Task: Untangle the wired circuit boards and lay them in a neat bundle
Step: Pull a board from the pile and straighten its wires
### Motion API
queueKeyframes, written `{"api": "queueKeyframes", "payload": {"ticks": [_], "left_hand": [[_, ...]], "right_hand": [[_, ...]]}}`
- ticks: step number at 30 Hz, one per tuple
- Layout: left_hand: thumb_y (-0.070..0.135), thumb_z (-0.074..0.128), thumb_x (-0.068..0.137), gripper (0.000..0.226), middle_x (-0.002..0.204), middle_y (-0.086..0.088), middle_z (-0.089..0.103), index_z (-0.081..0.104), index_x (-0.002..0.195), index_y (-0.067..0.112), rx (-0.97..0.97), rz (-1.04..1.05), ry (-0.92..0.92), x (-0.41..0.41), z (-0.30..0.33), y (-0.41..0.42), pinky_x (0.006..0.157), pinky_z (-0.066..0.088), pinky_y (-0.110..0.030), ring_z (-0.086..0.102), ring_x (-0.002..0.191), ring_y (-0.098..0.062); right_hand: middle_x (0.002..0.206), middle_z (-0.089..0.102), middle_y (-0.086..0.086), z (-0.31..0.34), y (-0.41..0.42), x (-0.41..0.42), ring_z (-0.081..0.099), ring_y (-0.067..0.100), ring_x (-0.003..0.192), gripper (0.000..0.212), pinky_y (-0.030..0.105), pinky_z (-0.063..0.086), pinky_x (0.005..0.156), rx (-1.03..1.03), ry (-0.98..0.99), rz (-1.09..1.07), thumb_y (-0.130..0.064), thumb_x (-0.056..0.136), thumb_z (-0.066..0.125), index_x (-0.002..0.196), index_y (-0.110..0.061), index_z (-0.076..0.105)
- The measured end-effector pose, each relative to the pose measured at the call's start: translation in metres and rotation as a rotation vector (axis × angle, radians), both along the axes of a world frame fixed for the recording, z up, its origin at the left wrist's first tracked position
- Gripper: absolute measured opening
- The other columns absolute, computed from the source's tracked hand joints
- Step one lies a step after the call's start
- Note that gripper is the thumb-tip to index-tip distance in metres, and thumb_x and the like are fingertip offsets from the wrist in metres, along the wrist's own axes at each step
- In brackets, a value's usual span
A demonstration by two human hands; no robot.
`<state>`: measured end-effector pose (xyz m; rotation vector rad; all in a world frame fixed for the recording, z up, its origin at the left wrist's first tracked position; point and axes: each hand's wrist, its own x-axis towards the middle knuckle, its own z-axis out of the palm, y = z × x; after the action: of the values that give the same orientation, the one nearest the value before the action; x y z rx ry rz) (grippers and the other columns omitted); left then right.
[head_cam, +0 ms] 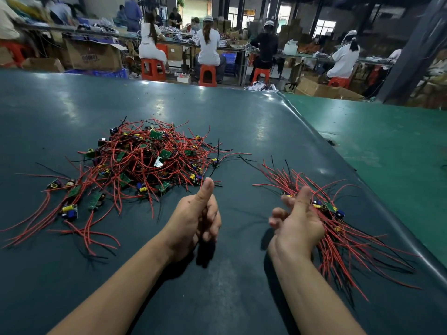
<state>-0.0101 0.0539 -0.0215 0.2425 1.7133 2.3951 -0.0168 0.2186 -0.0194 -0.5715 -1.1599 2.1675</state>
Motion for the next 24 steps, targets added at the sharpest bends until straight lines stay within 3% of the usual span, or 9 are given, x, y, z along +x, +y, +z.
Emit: {"api": "queueKeyframes", "payload": {"ticks": [4,7,11,15,17,20,22,24], "left_hand": [[0.078,0.068,0.061,0.068,0.04,-0.008,0.041,0.044,0.049,0.016,0.052,0.034,0.004,0.001,0.001,-0.001,0.047,0.04,-0.026,0.032,0.029,-0.015],[0.071,0.062,0.068,0.062,0.04,-0.009,0.037,0.045,0.048,0.015,0.1,0.06,-0.002,0.0,0.002,-0.001,0.044,0.041,-0.025,0.029,0.028,-0.015],[0.064,0.058,0.075,0.057,0.039,-0.009,0.039,0.044,0.048,0.016,0.035,0.174,0.051,0.003,0.004,0.001,0.046,0.033,-0.026,0.03,0.028,-0.015],[0.05,0.052,0.091,0.056,0.045,-0.003,0.052,0.048,0.054,0.009,-0.581,0.679,0.492,0.0,-0.002,-0.016,0.046,0.041,-0.03,0.049,0.041,-0.02],[0.044,0.054,0.091,0.041,0.06,-0.004,0.058,0.057,0.067,0.011,-0.911,0.913,0.57,-0.003,-0.002,-0.029,0.056,0.046,-0.037,0.055,0.057,-0.026],[0.029,0.064,0.087,0.02,0.101,-0.011,0.062,0.067,0.096,0.011,-1.239,0.991,0.493,-0.012,-0.006,-0.041,0.081,0.043,-0.043,0.054,0.095,-0.033],[0.028,0.066,0.086,0.034,0.125,-0.014,0.054,0.065,0.115,0.011,-1.383,0.942,0.306,-0.017,-0.013,-0.046,0.096,0.037,-0.047,0.045,0.117,-0.036],[0.028,0.064,0.087,0.039,0.132,-0.015,0.049,0.063,0.122,0.01,-1.416,0.926,0.215,-0.019,-0.017,-0.05,0.101,0.035,-0.048,0.04,0.122,-0.037]], "right_hand": [[0.089,0.066,-0.001,-0.004,-0.002,-0.003,0.061,0.013,0.044,0.028,0.019,0.037,0.032,0.035,-0.047,0.042,-0.034,0.097,0.058,0.089,-0.008,0.062],[0.104,0.065,0.002,-0.001,0.001,-0.004,0.064,0.017,0.046,0.019,0.02,0.039,0.033,-0.008,-0.071,0.047,-0.022,0.101,0.051,0.095,-0.01,0.063],[0.082,0.072,-0.001,0.0,-0.005,-0.002,0.057,0.013,0.04,0.022,0.016,0.033,0.033,0.157,-0.069,0.186,-0.014,0.1,0.048,0.087,-0.013,0.066],[0.058,0.063,-0.001,-0.003,-0.011,-0.002,0.044,0.01,0.036,0.029,0.017,0.032,0.036,0.307,-0.029,0.247,-0.021,0.102,0.049,0.08,-0.015,0.067],[0.053,0.059,-0.002,-0.004,-0.011,-0.003,0.041,0.008,0.035,0.032,0.016,0.031,0.036,0.314,-0.026,0.25,-0.023,0.102,0.049,0.076,-0.014,0.066],[0.051,0.056,-0.003,-0.005,-0.011,-0.003,0.039,0.008,0.034,0.034,0.015,0.029,0.036,0.3,-0.031,0.274,-0.025,0.102,0.05,0.075,-0.013,0.066],[0.051,0.056,-0.002,-0.005,-0.011,-0.003,0.039,0.008,0.035,0.034,0.016,0.029,0.036,0.303,-0.039,0.293,-0.025,0.101,0.051,0.074,-0.013,0.067],[0.051,0.056,-0.001,-0.005,-0.012,-0.002,0.039,0.009,0.036,0.034,0.017,0.03,0.036,0.321,-0.042,0.305,-0.025,0.101,0.051,0.074,-0.013,0.067]]}}
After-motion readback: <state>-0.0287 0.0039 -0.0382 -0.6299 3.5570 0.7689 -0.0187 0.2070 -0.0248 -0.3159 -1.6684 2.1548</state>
